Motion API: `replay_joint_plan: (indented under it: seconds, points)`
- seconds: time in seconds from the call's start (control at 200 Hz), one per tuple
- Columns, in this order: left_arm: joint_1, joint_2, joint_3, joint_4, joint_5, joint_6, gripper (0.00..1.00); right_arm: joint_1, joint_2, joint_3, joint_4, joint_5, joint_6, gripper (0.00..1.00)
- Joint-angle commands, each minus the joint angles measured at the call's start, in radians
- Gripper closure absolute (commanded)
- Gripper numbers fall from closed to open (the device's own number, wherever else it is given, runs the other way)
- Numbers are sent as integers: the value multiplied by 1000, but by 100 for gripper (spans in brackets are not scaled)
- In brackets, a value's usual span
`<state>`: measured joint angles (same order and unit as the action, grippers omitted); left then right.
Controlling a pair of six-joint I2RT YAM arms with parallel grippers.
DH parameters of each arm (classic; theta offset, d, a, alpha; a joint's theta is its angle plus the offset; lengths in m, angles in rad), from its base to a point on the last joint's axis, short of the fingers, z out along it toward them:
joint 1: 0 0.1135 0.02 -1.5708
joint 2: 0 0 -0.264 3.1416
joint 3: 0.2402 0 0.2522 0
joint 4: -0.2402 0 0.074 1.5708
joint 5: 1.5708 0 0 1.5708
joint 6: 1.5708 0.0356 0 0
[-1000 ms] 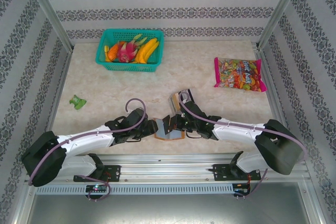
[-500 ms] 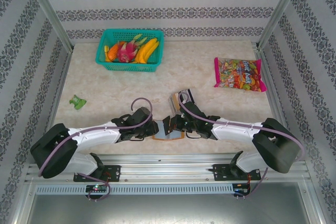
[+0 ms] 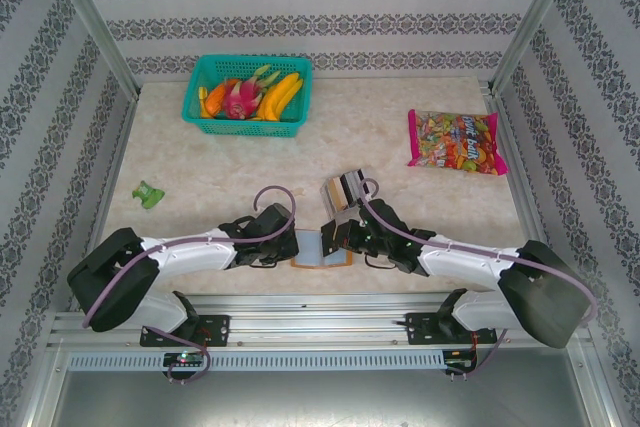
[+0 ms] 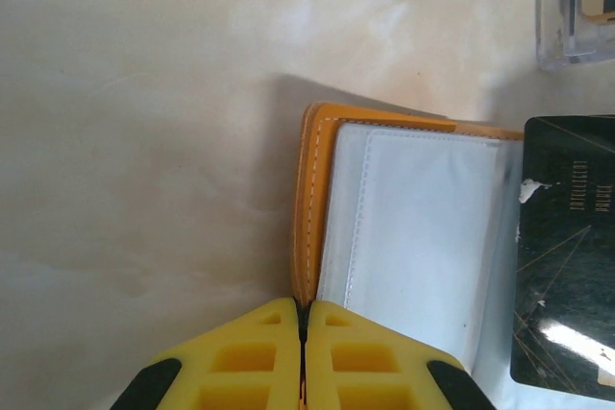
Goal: Put the credit cards into the card holder
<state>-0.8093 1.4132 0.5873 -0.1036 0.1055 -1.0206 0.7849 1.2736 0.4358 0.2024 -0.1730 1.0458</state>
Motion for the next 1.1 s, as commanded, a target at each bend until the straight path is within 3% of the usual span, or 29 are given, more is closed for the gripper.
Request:
replay_joint_plan:
  seconds: [0.0, 0.215, 0.495, 1.094]
  points:
    - [9, 28, 9, -14, 16, 19, 91, -2, 31, -12, 88, -25, 25, 100]
    - [9, 35, 8, -14, 20, 13, 91, 37, 77, -14, 46, 20, 38, 100]
    - [9, 44, -16, 0, 34, -7, 92, 82, 30, -77, 11, 108, 80, 100]
    - [8, 44, -23, -3, 40, -5, 92, 129, 127, -3, 36, 134, 104, 100]
